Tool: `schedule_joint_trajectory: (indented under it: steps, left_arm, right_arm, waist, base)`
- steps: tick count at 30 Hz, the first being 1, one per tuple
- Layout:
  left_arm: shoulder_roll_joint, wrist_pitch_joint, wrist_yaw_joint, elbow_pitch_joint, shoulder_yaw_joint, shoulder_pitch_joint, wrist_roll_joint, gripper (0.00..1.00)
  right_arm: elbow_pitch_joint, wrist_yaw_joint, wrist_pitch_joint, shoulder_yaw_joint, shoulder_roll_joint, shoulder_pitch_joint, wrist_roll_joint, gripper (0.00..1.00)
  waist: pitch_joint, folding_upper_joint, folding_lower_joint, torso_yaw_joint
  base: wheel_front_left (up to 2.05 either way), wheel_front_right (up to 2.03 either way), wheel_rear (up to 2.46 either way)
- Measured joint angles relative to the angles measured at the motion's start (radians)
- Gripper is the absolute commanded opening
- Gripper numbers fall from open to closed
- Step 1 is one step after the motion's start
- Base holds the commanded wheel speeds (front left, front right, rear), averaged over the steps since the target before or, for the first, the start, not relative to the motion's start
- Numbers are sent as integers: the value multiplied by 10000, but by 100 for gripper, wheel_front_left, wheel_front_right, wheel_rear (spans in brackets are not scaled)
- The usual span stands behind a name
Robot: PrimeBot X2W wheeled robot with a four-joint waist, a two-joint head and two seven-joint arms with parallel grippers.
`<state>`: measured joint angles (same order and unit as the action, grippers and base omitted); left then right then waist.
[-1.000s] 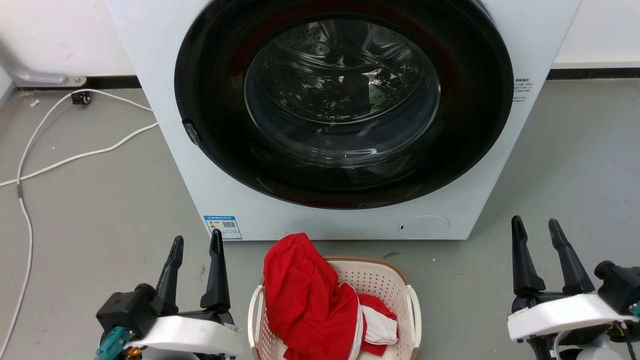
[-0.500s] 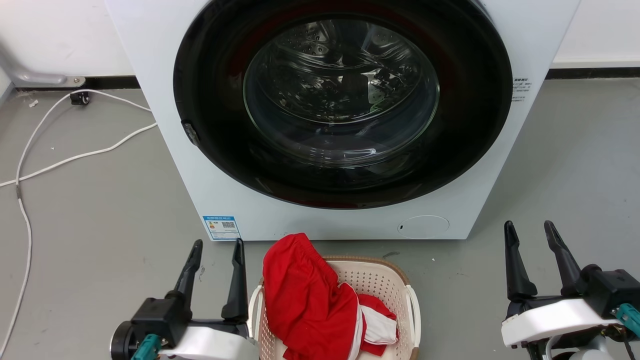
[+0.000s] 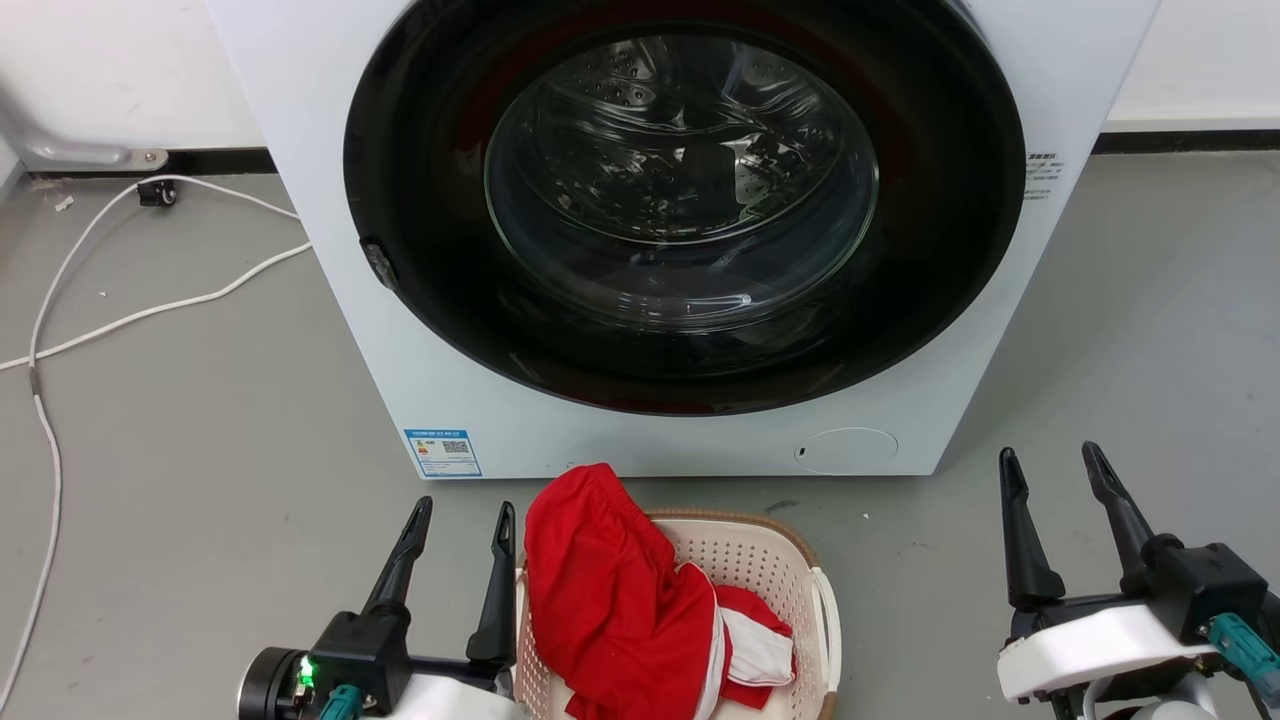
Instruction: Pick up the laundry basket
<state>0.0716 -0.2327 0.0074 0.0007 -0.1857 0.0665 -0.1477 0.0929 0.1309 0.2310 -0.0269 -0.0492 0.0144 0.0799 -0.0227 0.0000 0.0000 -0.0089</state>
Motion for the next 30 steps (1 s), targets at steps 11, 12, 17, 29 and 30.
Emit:
schedule_joint_trajectory:
  steps: [11,12,17,29,30]
  left_arm:
    - [-102,-186,-221,10,88,76,652,100]
    - [-109,-217,-219,2,113,82,671,100]
    - [-159,-278,-245,-61,261,104,792,100]
    - [-203,-291,-426,0,522,114,412,100]
    - [-203,-291,-426,8,510,115,370,100]
  right_arm:
    - [142,0,201,21,-2,20,-291,100]
    - [125,0,238,31,-2,20,-353,100]
    - [40,0,307,52,-2,20,-604,100]
    - [136,0,314,67,-2,18,69,100]
    - [138,0,314,67,-2,18,73,100]
  waist:
    - [-73,0,0,8]
    - [-85,0,0,6]
    - [-133,0,0,7]
    - [-139,0,0,-8]
    - [-137,0,0,-10]
  base:
    - [0,0,0]
    - [0,0,0]
    - [0,0,0]
    - [0,0,0]
    - [0,0,0]
